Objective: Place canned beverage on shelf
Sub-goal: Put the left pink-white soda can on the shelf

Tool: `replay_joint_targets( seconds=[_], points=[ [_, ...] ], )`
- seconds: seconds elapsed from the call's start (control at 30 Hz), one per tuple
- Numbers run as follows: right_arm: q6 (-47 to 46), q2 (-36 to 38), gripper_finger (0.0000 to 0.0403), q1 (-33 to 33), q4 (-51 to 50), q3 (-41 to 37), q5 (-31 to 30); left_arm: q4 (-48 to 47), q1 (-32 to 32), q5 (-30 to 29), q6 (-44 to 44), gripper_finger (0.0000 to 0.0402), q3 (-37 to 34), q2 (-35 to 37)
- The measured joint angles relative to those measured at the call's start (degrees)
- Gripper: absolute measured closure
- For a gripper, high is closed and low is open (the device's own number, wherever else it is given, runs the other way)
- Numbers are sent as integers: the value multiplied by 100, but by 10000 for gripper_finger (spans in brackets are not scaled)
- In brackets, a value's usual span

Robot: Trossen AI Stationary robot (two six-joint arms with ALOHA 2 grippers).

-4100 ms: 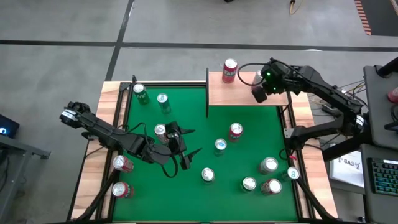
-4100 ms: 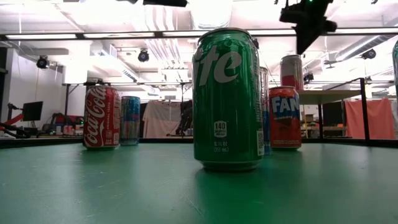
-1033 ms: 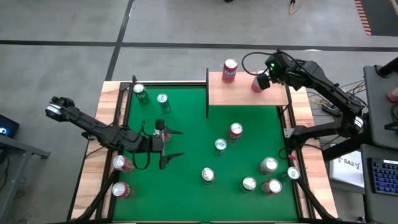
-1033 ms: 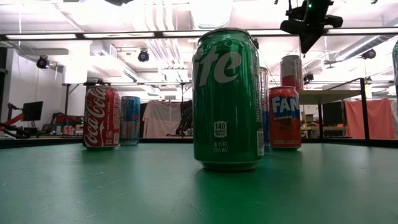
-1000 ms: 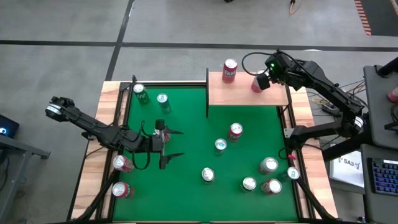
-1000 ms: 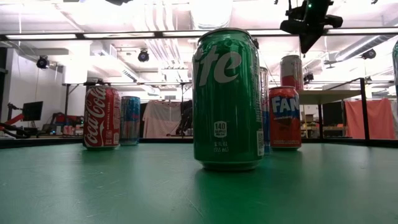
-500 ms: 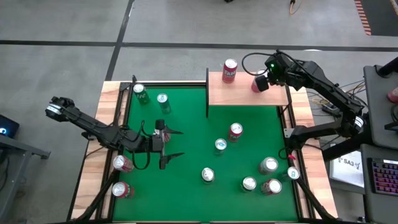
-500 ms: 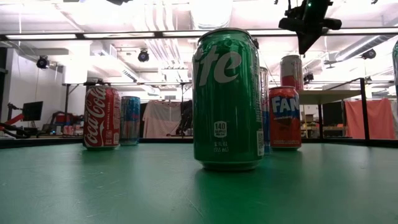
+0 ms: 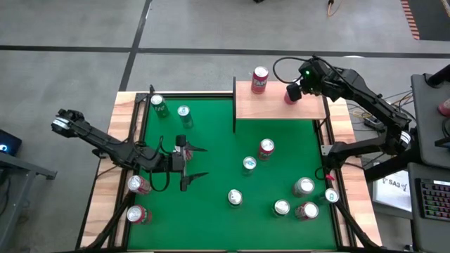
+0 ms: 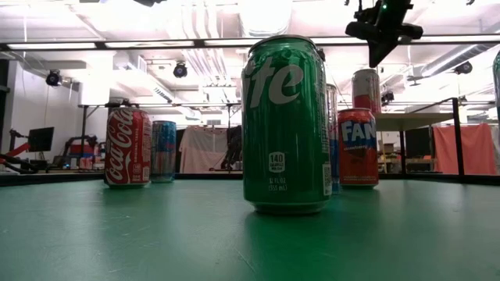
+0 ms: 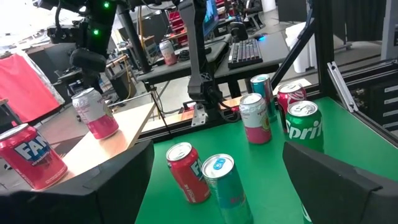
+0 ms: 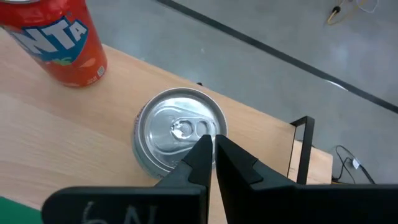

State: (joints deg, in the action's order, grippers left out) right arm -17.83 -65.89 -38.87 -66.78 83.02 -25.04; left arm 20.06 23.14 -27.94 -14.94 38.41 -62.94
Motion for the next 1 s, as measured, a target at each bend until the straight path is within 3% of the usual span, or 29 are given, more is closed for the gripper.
replay_joint_targets(
  seconds=[1.0],
  points=[
    [-183,20,390,101,26,-275,83,9,0,-2,2,61,13,0]
  ],
)
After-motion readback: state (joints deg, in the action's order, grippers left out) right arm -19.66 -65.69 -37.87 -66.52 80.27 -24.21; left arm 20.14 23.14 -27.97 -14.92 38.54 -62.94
